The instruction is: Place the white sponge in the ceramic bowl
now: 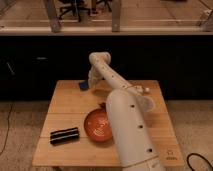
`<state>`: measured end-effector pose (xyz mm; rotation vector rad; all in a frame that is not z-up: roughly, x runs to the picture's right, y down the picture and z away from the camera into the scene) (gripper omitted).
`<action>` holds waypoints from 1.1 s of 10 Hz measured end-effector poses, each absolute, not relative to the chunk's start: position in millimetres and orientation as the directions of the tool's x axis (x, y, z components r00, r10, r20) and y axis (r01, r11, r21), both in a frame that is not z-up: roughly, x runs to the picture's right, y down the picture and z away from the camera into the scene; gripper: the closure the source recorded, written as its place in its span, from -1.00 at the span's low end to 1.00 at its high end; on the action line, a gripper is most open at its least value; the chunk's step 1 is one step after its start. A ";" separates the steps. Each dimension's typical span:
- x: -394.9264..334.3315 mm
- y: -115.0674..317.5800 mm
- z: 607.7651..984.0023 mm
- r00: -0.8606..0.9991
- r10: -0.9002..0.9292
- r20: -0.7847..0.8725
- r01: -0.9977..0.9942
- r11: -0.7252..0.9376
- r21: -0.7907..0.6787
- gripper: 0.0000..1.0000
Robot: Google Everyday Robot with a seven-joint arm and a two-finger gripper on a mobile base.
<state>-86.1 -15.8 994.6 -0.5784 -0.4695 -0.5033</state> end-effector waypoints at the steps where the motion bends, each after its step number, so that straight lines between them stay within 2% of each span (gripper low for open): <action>1: -87.1 -16.5 994.0 0.779 -0.312 0.544 0.564 0.727 -0.391 0.47; 6: -87.0 -28.7 998.0 0.797 -0.294 0.528 0.536 0.748 -0.392 -0.56; 11: -95.3 -34.5 1008.1 0.809 -0.255 0.530 0.505 0.762 -0.404 -0.60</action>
